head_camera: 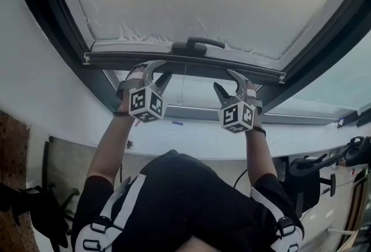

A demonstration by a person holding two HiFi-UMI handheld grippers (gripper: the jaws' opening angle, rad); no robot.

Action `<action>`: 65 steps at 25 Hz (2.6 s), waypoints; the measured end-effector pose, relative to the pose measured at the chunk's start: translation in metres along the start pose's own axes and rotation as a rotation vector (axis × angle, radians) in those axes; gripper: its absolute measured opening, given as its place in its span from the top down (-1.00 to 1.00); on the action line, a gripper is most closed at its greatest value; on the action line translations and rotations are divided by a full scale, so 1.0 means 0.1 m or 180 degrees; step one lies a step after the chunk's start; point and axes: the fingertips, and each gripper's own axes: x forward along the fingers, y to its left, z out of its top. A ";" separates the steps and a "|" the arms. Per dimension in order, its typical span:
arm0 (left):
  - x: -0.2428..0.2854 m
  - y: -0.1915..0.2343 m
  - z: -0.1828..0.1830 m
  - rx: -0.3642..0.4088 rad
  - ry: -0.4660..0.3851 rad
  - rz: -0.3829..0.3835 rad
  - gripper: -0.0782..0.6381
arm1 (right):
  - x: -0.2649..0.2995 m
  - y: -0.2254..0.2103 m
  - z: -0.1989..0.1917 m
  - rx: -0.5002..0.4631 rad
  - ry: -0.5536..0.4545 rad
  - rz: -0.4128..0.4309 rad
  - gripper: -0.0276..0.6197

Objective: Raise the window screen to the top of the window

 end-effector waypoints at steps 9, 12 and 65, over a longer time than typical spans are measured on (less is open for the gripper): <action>0.16 -0.04 -0.11 0.0241 0.0257 0.0023 0.36 | 0.10 0.02 -0.19 -0.0425 0.0190 -0.0048 0.15; 0.18 -0.03 -0.11 0.0276 0.0279 0.0000 0.36 | 0.13 0.01 -0.18 -0.0441 0.0171 -0.0054 0.14; -0.24 1.19 0.75 0.0872 0.0108 0.0433 0.67 | -0.38 -1.16 0.88 -0.0239 -0.0572 -0.1234 0.43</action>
